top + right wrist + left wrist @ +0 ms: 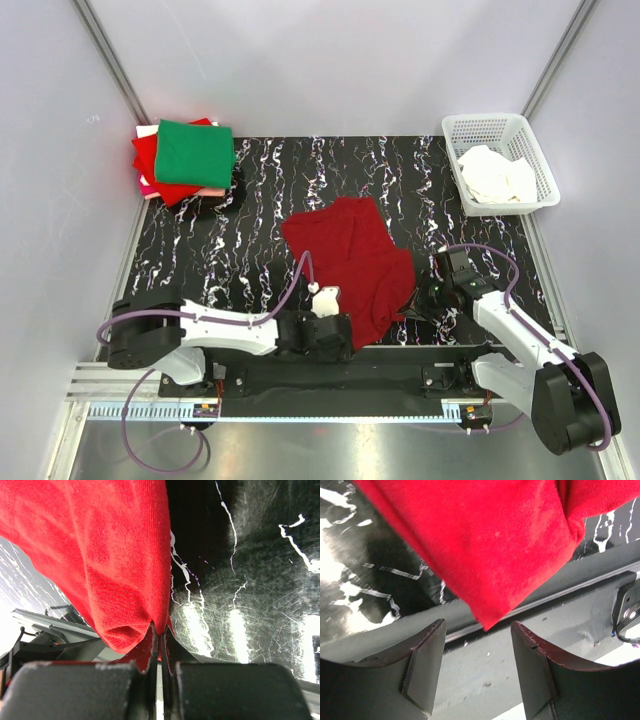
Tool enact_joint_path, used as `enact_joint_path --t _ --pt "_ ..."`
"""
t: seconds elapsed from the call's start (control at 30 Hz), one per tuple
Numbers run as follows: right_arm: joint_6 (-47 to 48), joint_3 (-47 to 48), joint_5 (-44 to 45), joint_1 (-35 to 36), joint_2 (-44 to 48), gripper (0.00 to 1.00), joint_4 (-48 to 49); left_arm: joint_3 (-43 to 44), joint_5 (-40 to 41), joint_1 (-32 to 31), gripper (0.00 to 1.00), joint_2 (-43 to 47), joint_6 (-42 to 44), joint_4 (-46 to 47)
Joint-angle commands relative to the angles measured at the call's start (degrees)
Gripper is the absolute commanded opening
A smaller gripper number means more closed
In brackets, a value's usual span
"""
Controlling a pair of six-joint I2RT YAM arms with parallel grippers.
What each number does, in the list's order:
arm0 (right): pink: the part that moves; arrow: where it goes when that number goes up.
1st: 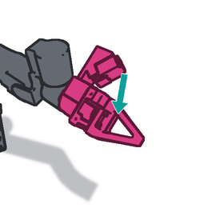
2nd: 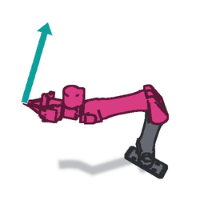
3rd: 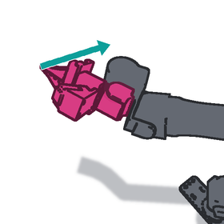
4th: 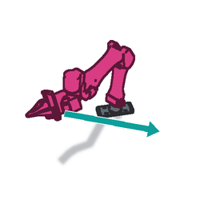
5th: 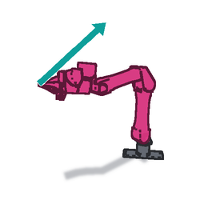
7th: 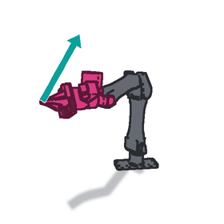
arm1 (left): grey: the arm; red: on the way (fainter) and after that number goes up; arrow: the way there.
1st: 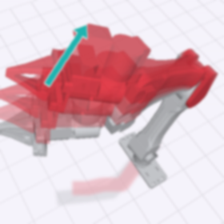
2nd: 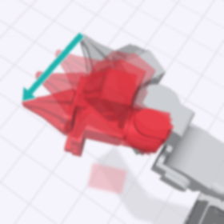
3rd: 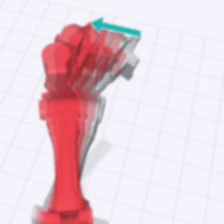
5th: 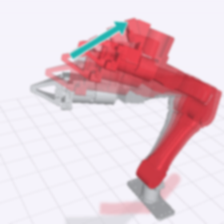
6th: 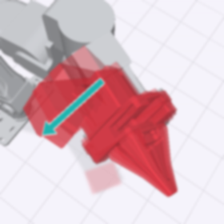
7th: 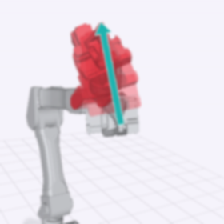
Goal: Fold and stack the t-shirts
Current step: Fold the tshirt
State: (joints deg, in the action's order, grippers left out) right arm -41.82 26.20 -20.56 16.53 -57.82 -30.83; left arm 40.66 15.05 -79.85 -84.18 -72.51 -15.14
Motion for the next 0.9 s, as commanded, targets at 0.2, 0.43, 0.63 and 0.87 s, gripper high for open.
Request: enact_joint_path --t 0.2,0.43,0.63,0.87 --pt "0.1 0.5 -1.0 -0.1 0.6 0.00 1.8 0.0 -0.4 2.1 0.51 -3.8 0.8 8.0" --pt "0.2 0.3 -1.1 0.0 0.3 0.00 2.3 -0.4 2.1 2.4 0.16 -3.1 0.4 7.4" --pt "0.1 0.5 -1.7 -0.1 1.2 0.00 1.2 -2.4 4.2 2.5 0.00 2.6 -1.3 3.6" --pt "-2.4 -2.1 -6.5 0.1 8.5 0.00 -2.7 -6.0 6.7 0.6 0.00 16.1 -6.8 -9.4"
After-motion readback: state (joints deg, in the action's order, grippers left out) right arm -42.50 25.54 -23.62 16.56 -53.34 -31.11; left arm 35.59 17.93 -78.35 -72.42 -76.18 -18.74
